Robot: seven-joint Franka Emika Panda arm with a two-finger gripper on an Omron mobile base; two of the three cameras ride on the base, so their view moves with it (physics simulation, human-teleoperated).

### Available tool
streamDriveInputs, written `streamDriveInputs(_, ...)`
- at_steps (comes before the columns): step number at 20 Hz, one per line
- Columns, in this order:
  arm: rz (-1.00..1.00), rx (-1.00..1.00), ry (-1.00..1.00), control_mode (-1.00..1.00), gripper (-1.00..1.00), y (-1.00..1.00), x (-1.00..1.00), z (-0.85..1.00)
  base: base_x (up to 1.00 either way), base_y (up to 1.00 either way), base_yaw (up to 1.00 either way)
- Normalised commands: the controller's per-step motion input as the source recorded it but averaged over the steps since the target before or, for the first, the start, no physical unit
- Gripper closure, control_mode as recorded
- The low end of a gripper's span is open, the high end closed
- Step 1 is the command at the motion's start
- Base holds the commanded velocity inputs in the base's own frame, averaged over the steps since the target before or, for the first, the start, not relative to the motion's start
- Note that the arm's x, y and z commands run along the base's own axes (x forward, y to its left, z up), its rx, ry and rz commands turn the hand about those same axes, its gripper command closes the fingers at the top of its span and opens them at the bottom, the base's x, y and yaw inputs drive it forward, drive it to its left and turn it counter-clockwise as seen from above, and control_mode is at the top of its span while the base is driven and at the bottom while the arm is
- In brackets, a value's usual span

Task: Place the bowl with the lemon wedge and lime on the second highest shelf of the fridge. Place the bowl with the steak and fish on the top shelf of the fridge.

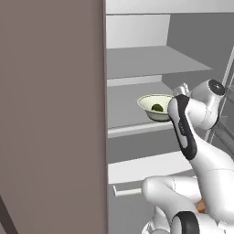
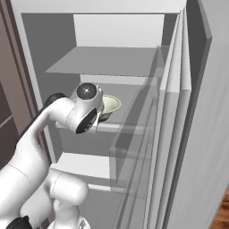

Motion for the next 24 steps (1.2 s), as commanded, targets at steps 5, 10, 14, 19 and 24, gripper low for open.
streamDriveInputs(5,-0.02,0.03,-0.01,-1.00,1.00,0.00,0.71,-0.37,0.00,0.00,0.00)
streamDriveInputs(10,-0.01,0.00,-0.01,-1.00,1.00,0.02,0.80,-0.40,0.00,0.00,0.00)
streamDriveInputs(14,-0.02,0.00,0.00,-1.00,1.00,0.07,0.99,-0.14,0.00,0.00,0.00)
streamDriveInputs(19,-0.02,0.00,0.00,-1.00,1.00,0.01,0.90,-0.05,0.00,0.00,0.00)
streamDriveInputs(24,0.00,0.00,0.00,-1.00,-1.00,0.00,0.21,-0.01,0.00,0.00,0.00)
